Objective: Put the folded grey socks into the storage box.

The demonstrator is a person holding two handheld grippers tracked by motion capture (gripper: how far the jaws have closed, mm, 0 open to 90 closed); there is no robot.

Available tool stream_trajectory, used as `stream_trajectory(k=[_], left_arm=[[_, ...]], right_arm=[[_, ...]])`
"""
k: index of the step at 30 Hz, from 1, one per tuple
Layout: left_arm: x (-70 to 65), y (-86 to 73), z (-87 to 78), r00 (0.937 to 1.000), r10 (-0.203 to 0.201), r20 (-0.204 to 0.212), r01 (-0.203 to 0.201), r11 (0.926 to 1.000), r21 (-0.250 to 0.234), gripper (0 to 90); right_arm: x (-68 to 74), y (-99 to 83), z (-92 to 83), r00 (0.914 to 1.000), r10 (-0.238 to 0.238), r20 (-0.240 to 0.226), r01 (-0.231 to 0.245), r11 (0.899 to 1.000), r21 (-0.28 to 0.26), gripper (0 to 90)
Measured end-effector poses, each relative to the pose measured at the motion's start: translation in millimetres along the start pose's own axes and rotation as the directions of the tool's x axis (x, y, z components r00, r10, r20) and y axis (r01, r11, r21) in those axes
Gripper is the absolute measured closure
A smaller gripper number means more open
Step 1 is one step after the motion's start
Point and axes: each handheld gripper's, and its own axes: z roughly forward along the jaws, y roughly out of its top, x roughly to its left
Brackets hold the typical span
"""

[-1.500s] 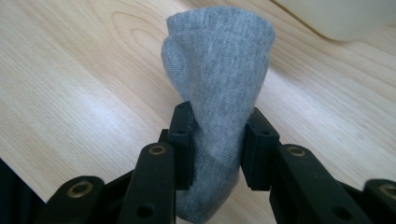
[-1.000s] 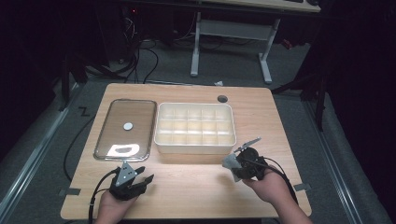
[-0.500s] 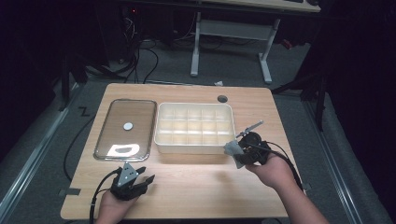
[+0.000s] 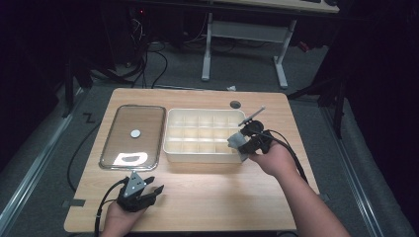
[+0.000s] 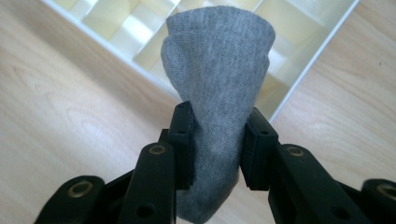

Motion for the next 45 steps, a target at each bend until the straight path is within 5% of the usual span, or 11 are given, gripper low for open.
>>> stream_trajectory(k=[7, 17, 35, 40, 45], left_arm=[[0.7, -0.1, 0.2, 1.0, 0.002, 0.005, -0.002, 1.0, -0.002, 50.8], [0.4, -0.1, 0.4, 1.0, 0.004, 0.009, -0.003, 1.0, -0.004, 50.5], [-0.4, -0.2, 0.5, 0.9999, 0.006, 0.012, -0.006, 1.0, -0.002, 50.3], [-1.0, -0.1, 0.8, 0.9998, 0.012, 0.016, -0.013, 0.9999, 0.004, 50.3], [-1.2, -0.2, 1.2, 0.9998, 0.012, 0.016, -0.012, 0.9999, 0.004, 50.3]], right_arm=[[-8.8, 25.2, 12.3, 0.9999, -0.002, 0.013, 0.001, 0.999, 0.05, 70.3], [-15.2, 36.0, 32.1, 0.9996, -0.003, 0.027, -0.001, 0.99, 0.142, 70.7], [-8.6, 40.3, 72.4, 0.9961, -0.036, 0.08, 0.008, 0.943, 0.334, 73.4], [-10.8, 39.7, 80.8, 0.9962, -0.058, 0.065, 0.033, 0.938, 0.345, 73.6], [-10.0, 37.2, 88.3, 0.9968, -0.034, 0.072, 0.007, 0.939, 0.344, 73.6]])
